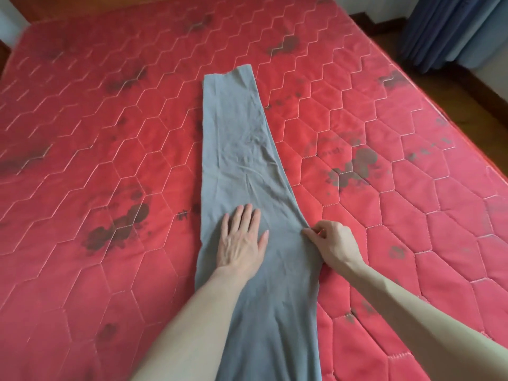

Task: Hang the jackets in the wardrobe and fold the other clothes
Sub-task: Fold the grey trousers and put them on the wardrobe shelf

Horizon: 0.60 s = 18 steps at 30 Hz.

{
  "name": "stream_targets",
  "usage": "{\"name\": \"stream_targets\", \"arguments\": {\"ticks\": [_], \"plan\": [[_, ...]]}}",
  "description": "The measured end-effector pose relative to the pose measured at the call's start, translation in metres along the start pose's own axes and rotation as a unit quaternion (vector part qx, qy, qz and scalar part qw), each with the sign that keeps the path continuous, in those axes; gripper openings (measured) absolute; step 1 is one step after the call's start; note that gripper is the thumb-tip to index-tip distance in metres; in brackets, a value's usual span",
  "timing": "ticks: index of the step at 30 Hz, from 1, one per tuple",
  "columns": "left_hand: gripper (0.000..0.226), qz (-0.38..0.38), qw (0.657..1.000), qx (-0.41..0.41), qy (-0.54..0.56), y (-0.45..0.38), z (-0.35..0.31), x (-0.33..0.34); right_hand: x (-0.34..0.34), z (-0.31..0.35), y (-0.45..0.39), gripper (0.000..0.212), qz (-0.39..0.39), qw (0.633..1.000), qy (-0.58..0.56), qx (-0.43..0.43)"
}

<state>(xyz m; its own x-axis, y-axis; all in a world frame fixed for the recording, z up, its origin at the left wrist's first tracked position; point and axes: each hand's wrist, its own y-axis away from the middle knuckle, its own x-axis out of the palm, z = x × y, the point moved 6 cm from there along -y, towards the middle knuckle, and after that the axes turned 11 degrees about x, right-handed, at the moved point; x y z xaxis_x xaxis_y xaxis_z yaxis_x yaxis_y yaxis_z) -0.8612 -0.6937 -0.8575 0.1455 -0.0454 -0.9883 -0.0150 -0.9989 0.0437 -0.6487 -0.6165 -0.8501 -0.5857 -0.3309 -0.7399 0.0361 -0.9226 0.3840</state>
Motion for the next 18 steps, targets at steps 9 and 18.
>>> {"name": "stream_targets", "arguments": {"ticks": [9,18], "plan": [[0.059,0.003,1.0,0.029,0.011,0.136,-0.041,0.009,0.023,0.02,0.099,0.043,-0.147,0.951,0.17,-0.213],[0.066,0.03,0.998,0.026,0.043,0.227,-0.046,0.012,0.08,-0.052,0.185,0.077,-0.015,0.94,0.259,-0.22]]}}
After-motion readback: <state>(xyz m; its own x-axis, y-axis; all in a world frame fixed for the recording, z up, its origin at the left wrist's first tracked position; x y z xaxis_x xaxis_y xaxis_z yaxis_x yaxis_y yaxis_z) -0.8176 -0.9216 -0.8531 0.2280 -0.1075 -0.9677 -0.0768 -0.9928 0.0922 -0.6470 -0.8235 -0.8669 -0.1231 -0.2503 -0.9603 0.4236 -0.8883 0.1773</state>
